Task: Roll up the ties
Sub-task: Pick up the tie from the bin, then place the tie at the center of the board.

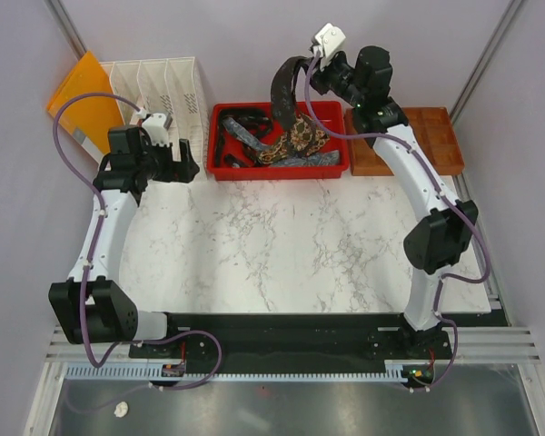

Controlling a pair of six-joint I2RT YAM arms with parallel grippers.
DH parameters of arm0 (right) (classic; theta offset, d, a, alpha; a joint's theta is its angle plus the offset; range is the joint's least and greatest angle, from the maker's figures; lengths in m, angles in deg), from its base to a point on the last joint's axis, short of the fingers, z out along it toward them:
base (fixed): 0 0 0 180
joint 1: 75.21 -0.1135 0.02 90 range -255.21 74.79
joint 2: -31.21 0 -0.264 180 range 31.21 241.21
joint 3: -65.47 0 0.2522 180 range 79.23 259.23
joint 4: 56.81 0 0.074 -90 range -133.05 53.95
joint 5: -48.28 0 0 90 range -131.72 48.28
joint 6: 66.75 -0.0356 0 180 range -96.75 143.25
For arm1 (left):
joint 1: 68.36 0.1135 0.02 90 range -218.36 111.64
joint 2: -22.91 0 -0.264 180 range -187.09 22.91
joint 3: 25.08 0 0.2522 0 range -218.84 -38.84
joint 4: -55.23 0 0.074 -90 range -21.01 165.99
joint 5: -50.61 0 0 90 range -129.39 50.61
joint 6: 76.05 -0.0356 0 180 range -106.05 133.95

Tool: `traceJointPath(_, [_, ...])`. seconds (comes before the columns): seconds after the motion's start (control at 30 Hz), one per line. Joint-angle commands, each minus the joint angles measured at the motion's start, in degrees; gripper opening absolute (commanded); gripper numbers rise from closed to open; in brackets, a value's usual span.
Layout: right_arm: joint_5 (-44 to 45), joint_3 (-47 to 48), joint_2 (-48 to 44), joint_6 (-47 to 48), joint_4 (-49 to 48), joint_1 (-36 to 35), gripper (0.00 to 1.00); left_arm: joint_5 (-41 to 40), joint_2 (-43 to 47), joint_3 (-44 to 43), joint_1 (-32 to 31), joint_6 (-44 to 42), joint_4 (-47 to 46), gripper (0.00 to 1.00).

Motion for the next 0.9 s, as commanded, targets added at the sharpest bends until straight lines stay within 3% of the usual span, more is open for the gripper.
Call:
traceJointPath(0.0, [-0.74, -3.62, -4.68, 3.22, 2.52, -4.59, 0.0, 4.73, 2.54, -1.78, 0.11, -0.28, -0.1, 1.0])
traceJointPath(0.2, [5.04, -5.55, -6.79, 4.01, 1.56, -11.8, 0.0, 17.02, 4.29, 2.07, 4.24, 3.41, -2.9, 0.98])
traceJointPath(0.3, [8.82, -13.52, -10.65, 4.28, -2.82, -14.79, 0.0, 21.77, 6.22, 5.24, 6.88, 3.16, -6.16, 0.98])
traceJointPath(0.43, [5.16, -40.57, -23.28, 11.89, -6.18, -15.85, 0.0, 26.6, 10.0, 9.02, 7.67, -6.31, -5.82, 0.98])
traceJointPath(0.47, [3.93, -45.76, -25.32, 14.97, -6.01, -15.85, 0.0, 27.4, 10.88, 11.03, 7.67, -12.26, -5.2, 0.98])
traceJointPath(0.53, [0.77, -60.48, -30.23, 29.19, -4.35, -15.94, 0.0, 28.63, 12.47, 13.15, 7.67, -18.09, -3.18, 0.99])
traceJointPath(0.57, [0.5, -64.92, -31.39, 32.89, -4.25, -15.94, 0.1, 28.55, 13.43, 15.42, 7.76, -22.99, -2.66, 0.99])
traceJointPath(0.6, [0.41, -71.75, -32.45, 40.5, -3.98, -15.94, 0.3, 28.46, 13.96, 16.49, 7.67, -25.21, -1.34, 0.99])
traceJointPath(0.67, [1.1, -76.02, -35.18, 43.81, -2.93, -15.94, 0.45, 29.07, 14.23, 19.29, 7.59, -33.7, 1.11, 0.99])
traceJointPath(0.7, [1.28, -77.0, -35.97, 44.7, -1.62, -15.94, 0.63, 29.42, 14.32, 20.09, 7.58, -36.81, 3.74, 0.99])
traceJointPath(0.73, [1.37, -76.49, -37.28, 44.79, 3.09, -15.94, 0.76, 29.6, 14.32, 20.89, 7.58, -39.45, 4.9, 0.99])
traceJointPath(0.8, [1.2, -72.73, -38.0, 44.62, 8.82, -15.94, 0.84, 29.87, 13.71, 22.38, 7.41, -46.39, 6.57, 0.99])
traceJointPath(0.87, [0.5, -69.12, -37.56, 41.12, 16.3, -15.76, 0.85, 29.78, 12.83, 23.0, 5.75, -53.49, 10.35, 0.99])
